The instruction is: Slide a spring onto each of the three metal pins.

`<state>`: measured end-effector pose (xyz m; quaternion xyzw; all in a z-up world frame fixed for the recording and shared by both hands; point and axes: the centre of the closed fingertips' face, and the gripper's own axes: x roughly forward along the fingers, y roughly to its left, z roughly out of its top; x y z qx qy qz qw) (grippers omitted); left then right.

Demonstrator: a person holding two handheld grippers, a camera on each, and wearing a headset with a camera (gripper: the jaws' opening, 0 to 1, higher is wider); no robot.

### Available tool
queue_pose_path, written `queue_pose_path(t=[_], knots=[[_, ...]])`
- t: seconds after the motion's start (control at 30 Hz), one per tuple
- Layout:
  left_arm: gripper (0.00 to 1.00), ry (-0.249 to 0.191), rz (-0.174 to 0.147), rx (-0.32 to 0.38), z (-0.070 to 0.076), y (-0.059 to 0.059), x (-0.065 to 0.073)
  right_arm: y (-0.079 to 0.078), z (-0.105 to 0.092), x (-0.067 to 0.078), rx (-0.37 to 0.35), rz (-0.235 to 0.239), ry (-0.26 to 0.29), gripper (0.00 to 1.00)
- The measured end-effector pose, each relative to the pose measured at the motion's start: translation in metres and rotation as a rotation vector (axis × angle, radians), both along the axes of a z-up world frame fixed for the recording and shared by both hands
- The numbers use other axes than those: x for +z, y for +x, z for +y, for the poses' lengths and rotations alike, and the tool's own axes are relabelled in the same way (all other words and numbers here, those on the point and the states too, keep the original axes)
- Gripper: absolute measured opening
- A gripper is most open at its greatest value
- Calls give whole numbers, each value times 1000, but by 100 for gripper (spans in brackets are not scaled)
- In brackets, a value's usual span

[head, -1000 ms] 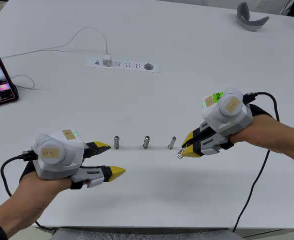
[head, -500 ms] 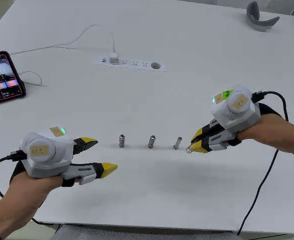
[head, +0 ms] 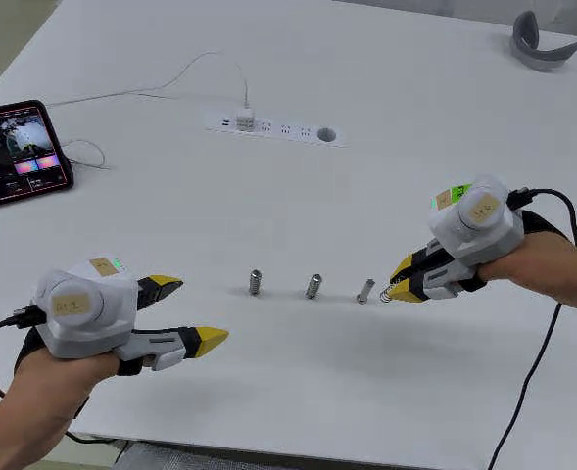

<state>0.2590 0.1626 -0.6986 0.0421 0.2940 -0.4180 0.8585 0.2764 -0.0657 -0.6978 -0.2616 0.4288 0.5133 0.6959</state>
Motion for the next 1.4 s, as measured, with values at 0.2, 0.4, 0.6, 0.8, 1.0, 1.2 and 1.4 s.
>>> queue_pose_path(t=[0.2, 0.4, 0.6, 0.8, 1.0, 1.2, 1.4], knots=[[64, 0, 14, 21, 7, -1, -5, 8, -1, -4, -4, -2, -4, 12], [65, 2, 28, 30, 10, -3, -8, 16, 1, -8, 4, -3, -10, 12], [65, -1, 29, 38, 11, -3, -7, 21, 3, -10, 11, -1, -11, 12], [65, -5, 32, 46, 12, -3, -6, 26, 4, -15, 19, 0, -20, 12], [65, -5, 34, 52, 15, -4, -4, 31, 4, -20, 31, -9, -31, 12], [64, -1, 38, 62, 20, -5, -3, 33, 4, -27, 37, -10, -39, 12], [64, -1, 42, 71, 23, -6, -4, 35, 5, -33, 42, -5, -47, 12]])
